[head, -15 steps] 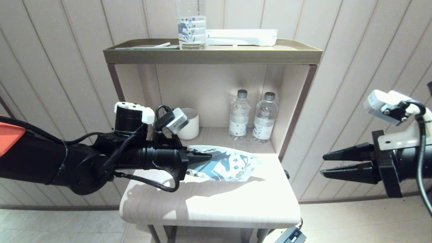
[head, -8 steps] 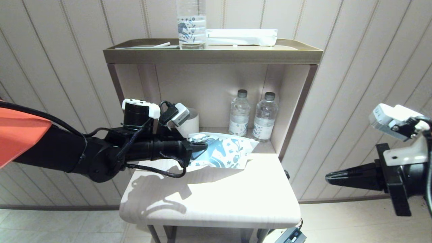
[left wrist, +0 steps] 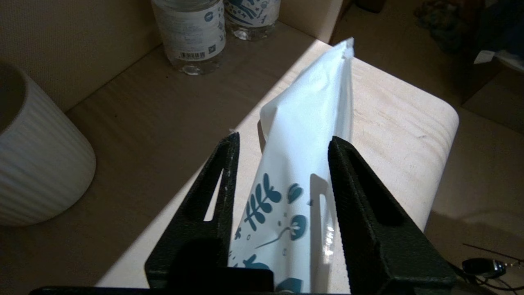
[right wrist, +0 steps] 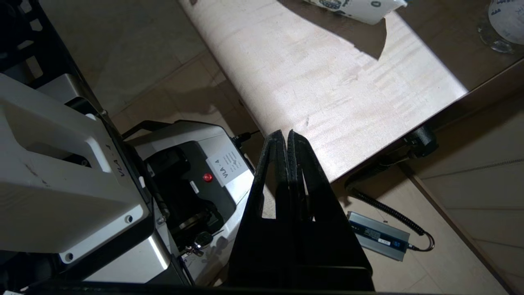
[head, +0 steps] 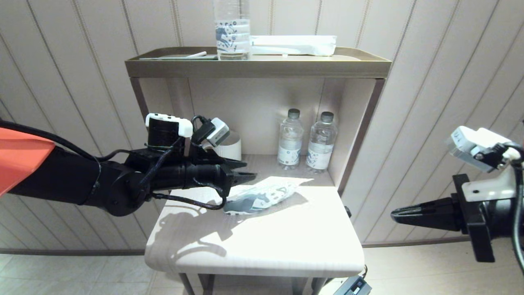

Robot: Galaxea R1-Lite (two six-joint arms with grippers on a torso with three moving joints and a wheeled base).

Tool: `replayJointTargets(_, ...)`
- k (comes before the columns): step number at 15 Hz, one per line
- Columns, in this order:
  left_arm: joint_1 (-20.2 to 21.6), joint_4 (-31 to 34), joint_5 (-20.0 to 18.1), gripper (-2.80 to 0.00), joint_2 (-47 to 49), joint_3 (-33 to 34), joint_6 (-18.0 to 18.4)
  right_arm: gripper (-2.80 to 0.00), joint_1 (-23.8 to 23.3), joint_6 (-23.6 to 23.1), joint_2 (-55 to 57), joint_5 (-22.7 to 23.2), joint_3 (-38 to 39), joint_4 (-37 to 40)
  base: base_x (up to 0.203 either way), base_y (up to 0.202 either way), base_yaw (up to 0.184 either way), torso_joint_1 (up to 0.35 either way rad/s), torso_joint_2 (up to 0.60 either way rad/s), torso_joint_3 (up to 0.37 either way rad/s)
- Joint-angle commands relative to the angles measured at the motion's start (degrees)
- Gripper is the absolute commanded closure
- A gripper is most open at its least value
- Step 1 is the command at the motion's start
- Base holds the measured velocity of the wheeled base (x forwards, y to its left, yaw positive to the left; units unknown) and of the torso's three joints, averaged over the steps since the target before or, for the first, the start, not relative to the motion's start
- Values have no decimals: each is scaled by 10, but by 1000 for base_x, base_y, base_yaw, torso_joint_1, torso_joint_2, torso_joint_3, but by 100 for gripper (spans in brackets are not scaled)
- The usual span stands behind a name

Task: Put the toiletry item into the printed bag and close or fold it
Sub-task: Close the strorage bag and place it on the desk

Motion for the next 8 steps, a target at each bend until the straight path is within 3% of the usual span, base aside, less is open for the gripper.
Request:
replayJointTargets(1,0,-3,-1,-280,-9,3,1,0,-1,-2,-1,6,0,1,0,0,0,0,0,0)
replayJointTargets(4,5,6,4,-280,-56,16,1,0,-6,-1,-5,7,0,2,0,0,0,0,0,0)
replayJointTargets(8,13,22,42,-280,-164,100,6,0,-11,2,-17,9,7,4,0,0,0,0,0,0)
